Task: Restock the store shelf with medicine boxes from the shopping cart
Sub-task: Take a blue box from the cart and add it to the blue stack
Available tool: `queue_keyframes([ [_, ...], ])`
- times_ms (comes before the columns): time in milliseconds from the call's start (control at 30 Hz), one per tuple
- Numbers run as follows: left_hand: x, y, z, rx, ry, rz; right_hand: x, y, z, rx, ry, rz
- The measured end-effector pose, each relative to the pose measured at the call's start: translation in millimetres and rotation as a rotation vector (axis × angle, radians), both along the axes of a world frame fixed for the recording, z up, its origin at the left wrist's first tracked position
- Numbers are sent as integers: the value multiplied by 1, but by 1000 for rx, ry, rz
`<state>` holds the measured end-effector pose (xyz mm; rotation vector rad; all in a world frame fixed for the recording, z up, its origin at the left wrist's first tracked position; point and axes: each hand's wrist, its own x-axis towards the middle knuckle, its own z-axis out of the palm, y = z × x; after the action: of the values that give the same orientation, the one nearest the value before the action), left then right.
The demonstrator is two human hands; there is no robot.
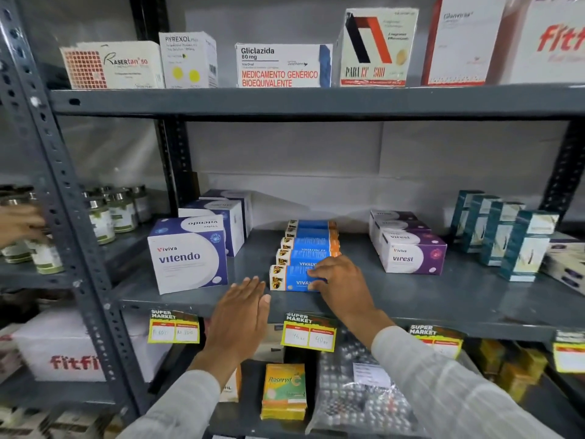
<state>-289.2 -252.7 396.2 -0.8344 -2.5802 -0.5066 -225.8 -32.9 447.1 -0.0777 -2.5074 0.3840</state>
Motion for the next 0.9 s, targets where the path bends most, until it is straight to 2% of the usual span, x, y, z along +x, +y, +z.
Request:
queue_keyframes([
  [233, 0, 0, 1, -24, -32, 19, -8, -3, -5, 158, -35, -75],
  [367, 4, -2, 5, 42, -79, -2, 6, -2, -5, 167, 27, -21],
  [500, 32, 1, 13, 372, -106, 25, 50, 8, -13, 139, 310, 56],
  [567, 59, 12, 13, 539, -45, 20, 82, 17, -27, 107, 429, 95],
  [667, 105, 41, -11, 671, 70, -133, 145, 33, -61, 53, 478, 124],
  [767, 157, 77, -67, 556, 41, -292, 209, 58, -111, 18, 349, 125],
  [900, 229, 121, -174, 174, -229, -507, 282, 112, -200, -140, 3, -18],
])
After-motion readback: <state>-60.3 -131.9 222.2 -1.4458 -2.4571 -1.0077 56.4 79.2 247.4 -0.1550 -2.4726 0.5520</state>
